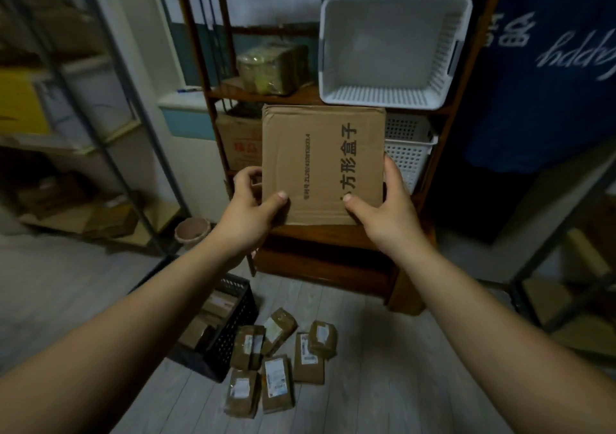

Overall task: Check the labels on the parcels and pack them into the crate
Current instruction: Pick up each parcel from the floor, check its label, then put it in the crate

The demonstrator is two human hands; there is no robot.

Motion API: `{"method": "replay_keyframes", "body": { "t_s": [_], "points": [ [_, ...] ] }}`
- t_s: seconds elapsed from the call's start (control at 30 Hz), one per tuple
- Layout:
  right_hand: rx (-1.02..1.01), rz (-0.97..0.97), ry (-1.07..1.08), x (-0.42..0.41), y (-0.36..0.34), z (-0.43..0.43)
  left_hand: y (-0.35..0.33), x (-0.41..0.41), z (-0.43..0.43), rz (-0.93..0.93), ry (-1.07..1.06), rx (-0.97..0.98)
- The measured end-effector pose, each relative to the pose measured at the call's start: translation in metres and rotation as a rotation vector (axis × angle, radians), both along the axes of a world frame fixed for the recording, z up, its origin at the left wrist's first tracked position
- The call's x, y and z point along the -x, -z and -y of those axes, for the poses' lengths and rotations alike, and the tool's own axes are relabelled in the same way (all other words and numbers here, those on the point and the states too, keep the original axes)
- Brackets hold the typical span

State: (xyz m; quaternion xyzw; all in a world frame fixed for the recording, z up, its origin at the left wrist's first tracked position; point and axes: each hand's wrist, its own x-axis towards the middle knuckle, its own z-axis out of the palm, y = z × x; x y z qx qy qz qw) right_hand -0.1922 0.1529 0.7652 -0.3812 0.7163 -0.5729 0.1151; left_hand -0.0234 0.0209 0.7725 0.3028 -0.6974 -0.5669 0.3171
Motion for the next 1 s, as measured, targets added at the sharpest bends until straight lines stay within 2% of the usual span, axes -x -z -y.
{"method": "replay_keyframes", "body": {
  "t_s": [0.3,0.6,0.77,1.0],
  "points": [
    [0.049,-0.052,-0.096,-0.113,-0.02,0.096,-0.028,-0.124,0.071,-0.036,-0.147,0.03],
    [-0.009,0.03,-0.264,-0.258,0.009,0.201,0.002,-0.282,0.169,0.138,-0.236,-0.01],
    [-0.067,0.073,-0.312,-0.293,0.02,0.248,0.023,-0.321,0.213,0.188,-0.271,-0.024],
    [-0.069,0.116,-0.341,-0.3,0.042,0.33,0.041,-0.328,0.296,0.219,-0.283,-0.013]
  ]
}}
